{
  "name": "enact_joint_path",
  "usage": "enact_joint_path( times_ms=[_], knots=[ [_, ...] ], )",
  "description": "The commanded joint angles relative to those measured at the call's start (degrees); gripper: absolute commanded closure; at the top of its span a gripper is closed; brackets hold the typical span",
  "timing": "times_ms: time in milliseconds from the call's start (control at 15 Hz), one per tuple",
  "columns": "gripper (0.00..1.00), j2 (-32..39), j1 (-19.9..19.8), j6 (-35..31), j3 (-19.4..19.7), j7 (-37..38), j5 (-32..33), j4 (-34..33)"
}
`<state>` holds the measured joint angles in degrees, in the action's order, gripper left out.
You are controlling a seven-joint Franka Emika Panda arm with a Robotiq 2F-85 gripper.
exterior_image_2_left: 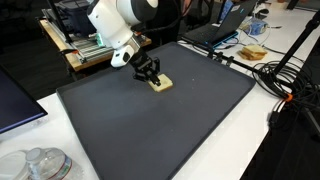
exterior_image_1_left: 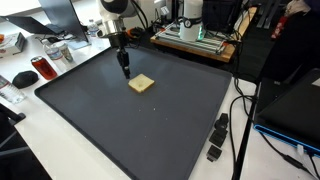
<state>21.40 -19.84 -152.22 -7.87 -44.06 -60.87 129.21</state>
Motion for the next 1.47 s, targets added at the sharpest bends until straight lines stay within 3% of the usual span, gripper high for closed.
enact_joint_path(
  times_ms=[0, 667, 1000, 1400],
  knots=[
    [0.95, -6.98, 0.05, -5.48, -2.41, -4.28, -7.46, 8.39],
    [0.95, -14.43, 4.05, -21.22, -10.17, -6.45, -18.95, 17.72],
    [0.95, -15.35, 5.3, -20.28, -11.11, 7.33, -19.6, 19.27],
    [0.95, -15.69, 4.59, -20.85, -10.9, 20.15, -24.74, 18.73]
  ],
)
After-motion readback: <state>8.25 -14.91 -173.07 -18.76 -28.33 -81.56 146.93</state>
